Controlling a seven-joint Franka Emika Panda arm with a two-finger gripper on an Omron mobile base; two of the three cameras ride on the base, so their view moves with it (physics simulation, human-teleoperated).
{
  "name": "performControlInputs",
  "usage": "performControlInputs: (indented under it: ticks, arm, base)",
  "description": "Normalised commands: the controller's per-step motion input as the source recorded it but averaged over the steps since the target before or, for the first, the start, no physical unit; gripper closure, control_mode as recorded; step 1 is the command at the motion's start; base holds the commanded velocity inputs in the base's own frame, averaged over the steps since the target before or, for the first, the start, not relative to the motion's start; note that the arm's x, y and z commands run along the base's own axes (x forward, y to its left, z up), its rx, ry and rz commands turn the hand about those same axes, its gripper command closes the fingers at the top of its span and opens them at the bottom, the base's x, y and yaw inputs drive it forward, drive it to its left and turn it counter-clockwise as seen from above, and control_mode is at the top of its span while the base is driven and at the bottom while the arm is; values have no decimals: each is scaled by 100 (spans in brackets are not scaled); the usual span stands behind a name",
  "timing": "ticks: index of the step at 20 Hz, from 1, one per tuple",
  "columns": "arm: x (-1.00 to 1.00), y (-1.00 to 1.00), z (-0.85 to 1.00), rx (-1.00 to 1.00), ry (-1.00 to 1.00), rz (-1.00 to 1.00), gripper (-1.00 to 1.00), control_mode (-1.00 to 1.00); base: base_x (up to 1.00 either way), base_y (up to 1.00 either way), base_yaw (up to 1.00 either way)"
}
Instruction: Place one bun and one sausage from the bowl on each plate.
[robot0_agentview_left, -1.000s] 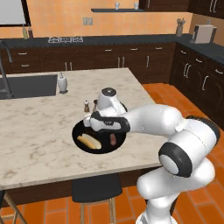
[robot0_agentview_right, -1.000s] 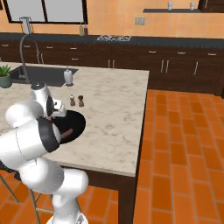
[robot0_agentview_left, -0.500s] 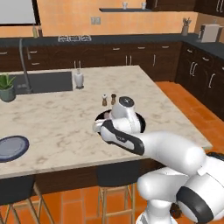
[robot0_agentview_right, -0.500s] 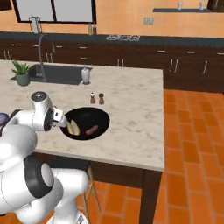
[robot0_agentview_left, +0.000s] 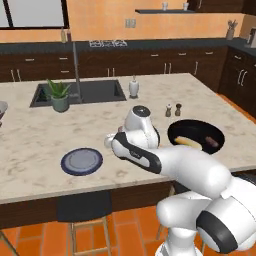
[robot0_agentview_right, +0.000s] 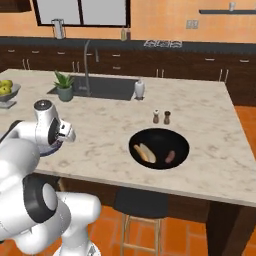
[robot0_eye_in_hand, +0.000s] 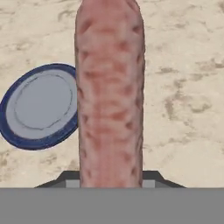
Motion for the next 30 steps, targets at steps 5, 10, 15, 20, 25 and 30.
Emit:
performControlInputs:
  ticks: [5, 10, 15, 20, 25, 30]
  arm:
    - [0, 0, 0, 0, 0, 0, 100, 100]
    - [0, 0, 0, 0, 0, 0, 100, 100]
    - [0, 0, 0, 0, 0, 0, 100, 100]
    - [0, 0, 0, 0, 0, 0, 100, 100]
    - [14, 27, 1, -2, 0, -1, 100, -100]
    - [-16, 98, -1, 0, 10, -2, 100, -100]
  base:
    - [-1, 100, 1]
    - [-2, 100, 2]
    - [3, 100, 0]
    - [53, 100, 0]
    - [60, 36, -6]
    - [0, 0, 0]
